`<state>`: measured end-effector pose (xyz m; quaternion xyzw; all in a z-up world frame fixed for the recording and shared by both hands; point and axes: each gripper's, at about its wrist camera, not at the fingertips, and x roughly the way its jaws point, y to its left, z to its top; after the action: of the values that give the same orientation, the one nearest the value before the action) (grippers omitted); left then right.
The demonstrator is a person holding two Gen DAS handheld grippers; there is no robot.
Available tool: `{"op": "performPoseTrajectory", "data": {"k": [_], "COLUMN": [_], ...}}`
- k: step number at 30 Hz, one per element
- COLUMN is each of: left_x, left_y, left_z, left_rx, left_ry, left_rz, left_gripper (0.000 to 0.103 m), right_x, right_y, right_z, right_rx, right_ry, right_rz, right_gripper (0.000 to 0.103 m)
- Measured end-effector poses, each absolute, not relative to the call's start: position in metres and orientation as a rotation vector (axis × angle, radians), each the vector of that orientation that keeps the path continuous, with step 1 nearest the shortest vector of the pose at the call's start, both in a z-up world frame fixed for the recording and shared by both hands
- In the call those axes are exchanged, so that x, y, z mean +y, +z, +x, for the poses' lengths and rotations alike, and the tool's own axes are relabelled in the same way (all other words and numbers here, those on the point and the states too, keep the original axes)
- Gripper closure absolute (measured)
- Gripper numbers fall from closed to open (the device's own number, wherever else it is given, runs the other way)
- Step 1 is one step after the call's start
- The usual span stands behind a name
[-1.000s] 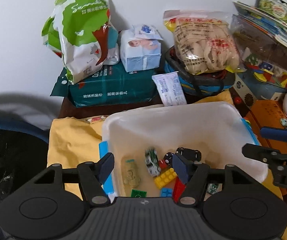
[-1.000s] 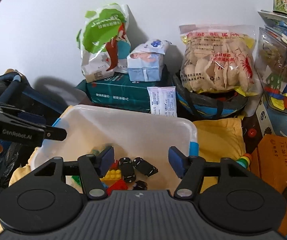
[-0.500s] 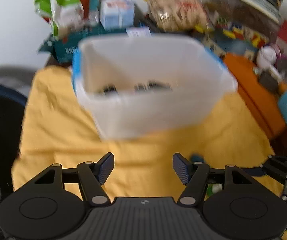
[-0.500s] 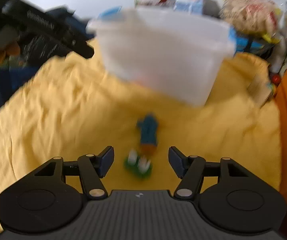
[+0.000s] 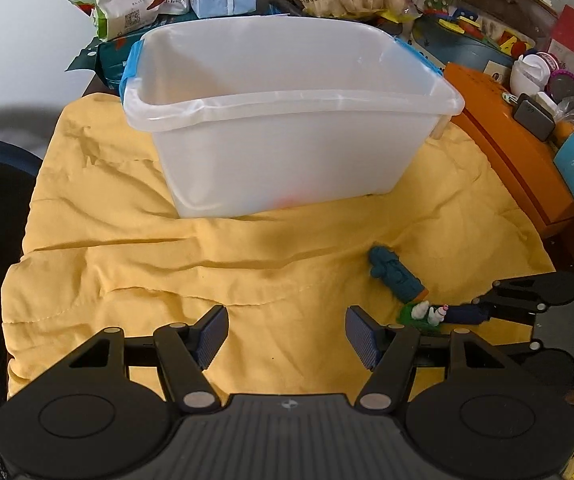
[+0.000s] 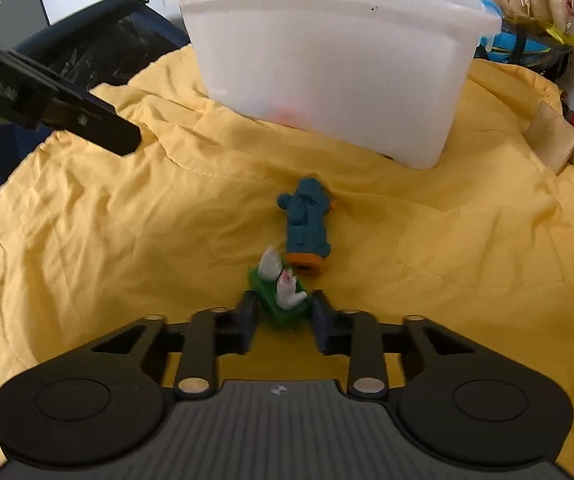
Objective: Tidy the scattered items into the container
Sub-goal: 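Grasp the green base with white figures with right tool while left tool approaches the teal figure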
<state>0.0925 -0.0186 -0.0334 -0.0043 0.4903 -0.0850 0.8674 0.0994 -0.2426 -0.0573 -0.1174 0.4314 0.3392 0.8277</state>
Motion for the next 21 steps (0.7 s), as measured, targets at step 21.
{"op": "performPoseTrajectory", "data": {"k": [21], "left_x": [-0.131], "left_y": [-0.091], "left_z": [0.135], "left_rx": [1.112], "left_ry": [-0.198], "left_rz": [-0.022], "left_gripper": [0.036], "right_x": [-0.333], "right_y": [-0.039], "right_z": [0.077], "right_rx": [0.874], "right_ry": [0.508], "right_rz": [-0.162], "right_gripper": [0.076]}}
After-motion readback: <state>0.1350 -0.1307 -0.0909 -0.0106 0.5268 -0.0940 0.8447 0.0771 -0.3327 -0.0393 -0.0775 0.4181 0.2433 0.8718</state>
